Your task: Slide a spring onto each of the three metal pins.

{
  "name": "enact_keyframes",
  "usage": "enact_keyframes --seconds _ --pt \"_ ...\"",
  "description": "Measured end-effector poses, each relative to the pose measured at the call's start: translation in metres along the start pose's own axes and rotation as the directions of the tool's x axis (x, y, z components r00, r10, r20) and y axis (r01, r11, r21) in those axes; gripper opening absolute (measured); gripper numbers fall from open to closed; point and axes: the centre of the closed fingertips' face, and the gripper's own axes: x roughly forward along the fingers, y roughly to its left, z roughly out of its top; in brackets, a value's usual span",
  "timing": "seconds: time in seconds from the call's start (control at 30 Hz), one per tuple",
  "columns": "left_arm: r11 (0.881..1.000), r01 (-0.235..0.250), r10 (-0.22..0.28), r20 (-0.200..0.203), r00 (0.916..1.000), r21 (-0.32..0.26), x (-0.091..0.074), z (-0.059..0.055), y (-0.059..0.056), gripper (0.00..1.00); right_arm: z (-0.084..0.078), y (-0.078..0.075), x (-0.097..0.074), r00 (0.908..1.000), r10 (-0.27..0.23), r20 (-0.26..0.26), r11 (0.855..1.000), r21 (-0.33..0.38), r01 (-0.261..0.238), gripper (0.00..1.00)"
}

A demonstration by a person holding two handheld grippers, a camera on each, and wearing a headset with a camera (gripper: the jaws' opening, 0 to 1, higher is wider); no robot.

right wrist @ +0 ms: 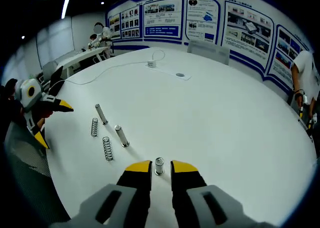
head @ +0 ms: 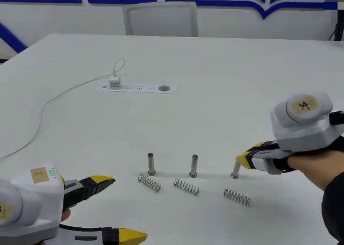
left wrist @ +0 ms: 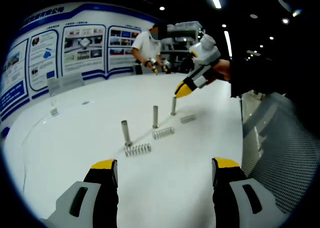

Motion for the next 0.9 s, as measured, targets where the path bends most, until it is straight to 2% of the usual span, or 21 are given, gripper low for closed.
enact_keyframes --seconds 0.17,0.27,0.37,0.47,0.53,0.9 --pt "1.0 0.011 -0.011 -0.007 0.9999 0.005 0.001 -0.001 -0.002 0.78 -0.011 0.003 -0.008 0.9999 0.014 -0.006 1.0 -0.015 -0.015 0.16" --pt "1.0 0.017 -0.017 -0.013 0.9998 0.007 0.002 -0.003 -0.003 0.78 -0.022 0.012 -0.009 0.9977 0.064 -0.022 0.997 -0.035 -0.065 0.16" --pt "1.0 0.026 -0.026 -0.023 0.9994 0.011 0.003 -0.005 -0.004 0.78 -0.04 0.024 -0.006 0.9899 0.126 -0.065 0.986 -0.103 -0.132 0.17" --pt "0.999 0.032 -0.031 -0.032 0.999 0.014 0.004 -0.006 -0.006 0.78 -0.057 0.029 -0.004 0.9827 0.154 -0.103 0.975 -0.147 -0.168 0.18" --pt "0.999 0.033 -0.033 -0.036 0.9988 0.015 0.005 -0.006 -0.006 0.78 -0.065 0.032 -0.002 0.9802 0.164 -0.111 0.968 -0.171 -0.181 0.18" --pt "1.0 0.027 -0.027 -0.046 0.9986 0.015 0.004 -0.008 -0.006 0.77 -0.074 0.039 0.005 0.9685 0.226 -0.104 0.95 -0.195 -0.243 0.17"
